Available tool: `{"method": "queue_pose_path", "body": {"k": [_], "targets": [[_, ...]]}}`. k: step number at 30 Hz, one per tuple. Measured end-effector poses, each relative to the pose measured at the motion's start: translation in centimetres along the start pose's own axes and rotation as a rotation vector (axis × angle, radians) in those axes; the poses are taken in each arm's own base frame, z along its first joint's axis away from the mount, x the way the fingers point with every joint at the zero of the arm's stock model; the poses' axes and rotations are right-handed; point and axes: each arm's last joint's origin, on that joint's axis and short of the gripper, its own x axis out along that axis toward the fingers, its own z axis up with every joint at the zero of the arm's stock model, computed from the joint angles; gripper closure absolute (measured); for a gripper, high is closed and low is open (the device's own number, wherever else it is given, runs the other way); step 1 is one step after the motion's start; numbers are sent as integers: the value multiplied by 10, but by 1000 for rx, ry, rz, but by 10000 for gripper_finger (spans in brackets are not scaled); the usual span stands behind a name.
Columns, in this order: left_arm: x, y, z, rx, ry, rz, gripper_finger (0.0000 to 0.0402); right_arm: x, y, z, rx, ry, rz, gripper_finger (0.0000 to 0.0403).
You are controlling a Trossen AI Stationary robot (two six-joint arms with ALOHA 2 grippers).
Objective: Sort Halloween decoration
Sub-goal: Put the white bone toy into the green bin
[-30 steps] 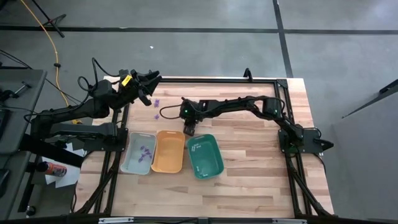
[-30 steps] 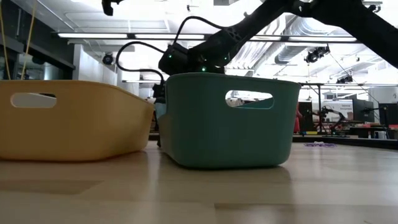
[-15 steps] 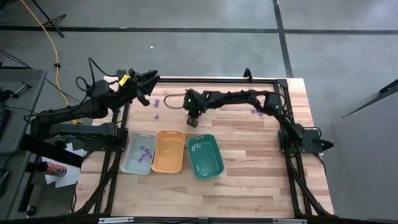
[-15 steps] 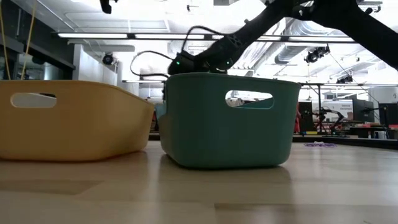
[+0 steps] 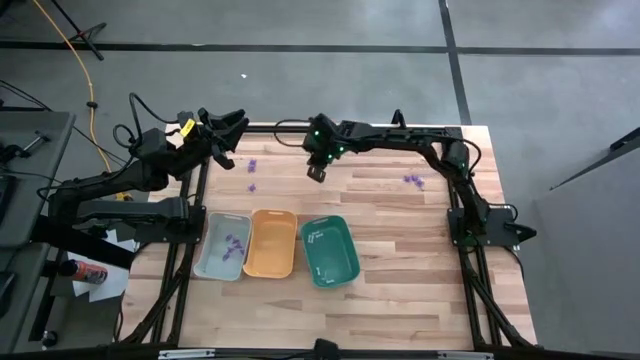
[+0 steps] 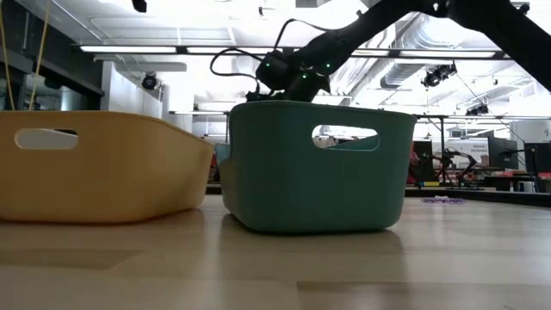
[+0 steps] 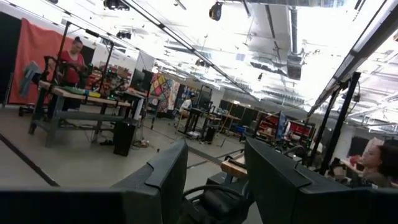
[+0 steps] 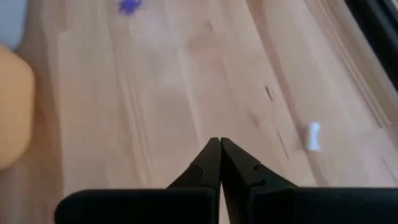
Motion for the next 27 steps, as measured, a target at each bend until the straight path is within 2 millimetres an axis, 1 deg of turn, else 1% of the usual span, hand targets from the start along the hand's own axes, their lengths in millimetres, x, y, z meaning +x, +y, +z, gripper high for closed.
{"method": "queue_pose_path", "body": {"k": [3, 5, 7, 10, 13, 14, 16, 18, 20, 23, 27], "targets": [[0, 0, 0, 1, 1, 1, 250, -9, -12, 4, 55, -40, 17, 403], [0, 0, 0, 1, 3, 1, 250, -15, -23, 7, 106, -69, 3, 402], [0, 0, 0, 1, 3, 1, 250, -20, -36, 10, 158, -77, -11, 393], [0, 0, 0, 1, 3, 2, 250, -27, -54, 20, 212, -83, -19, 356], [0, 0, 0, 0, 2, 2, 250, -33, -67, 36, 211, -60, -43, 301], [0, 0, 0, 1, 2, 2, 250, -34, -72, 39, 218, -30, -49, 284], [0, 0, 0, 0, 2, 2, 250, -29, -82, 41, 238, 41, -52, 251], [0, 0, 0, 0, 2, 2, 250, -21, -93, 39, 272, 133, -65, 227], [0, 0, 0, 0, 2, 2, 250, -8, -104, 32, 294, 185, -97, 213], [0, 0, 0, 0, 2, 3, 250, 4, -115, 13, 355, 230, -133, 207], [0, 0, 0, 0, 2, 3, 250, 11, -125, 2, 404, 241, -160, 209]]}}
